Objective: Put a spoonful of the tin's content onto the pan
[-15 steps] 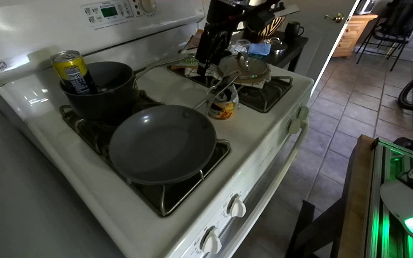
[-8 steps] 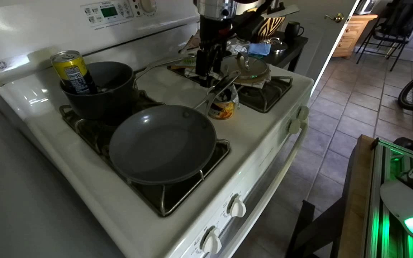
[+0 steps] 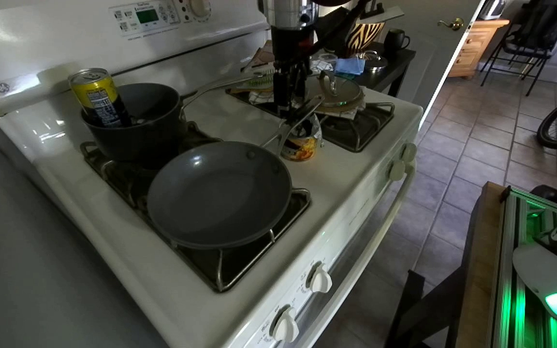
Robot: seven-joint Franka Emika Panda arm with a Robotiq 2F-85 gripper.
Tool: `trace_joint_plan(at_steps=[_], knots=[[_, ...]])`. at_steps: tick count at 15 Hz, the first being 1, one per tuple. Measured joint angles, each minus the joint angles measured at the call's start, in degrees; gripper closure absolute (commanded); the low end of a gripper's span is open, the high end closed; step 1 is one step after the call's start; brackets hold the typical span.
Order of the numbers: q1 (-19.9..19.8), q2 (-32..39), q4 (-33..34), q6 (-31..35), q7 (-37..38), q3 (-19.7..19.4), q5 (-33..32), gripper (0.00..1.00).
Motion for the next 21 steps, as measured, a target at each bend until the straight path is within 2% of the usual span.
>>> trace_joint_plan(at_steps=[5,14,21], knots=[[0.71,0.37,-0.43,0.61,2.5,-0.01,-5.75,0.0],[2.7,0.67,-0.47,1.65,4.26,0.21,-8.71,0.0],[3.34,1.44,-1.06,9.57,14.75,-1.09,-20.74,0.0]])
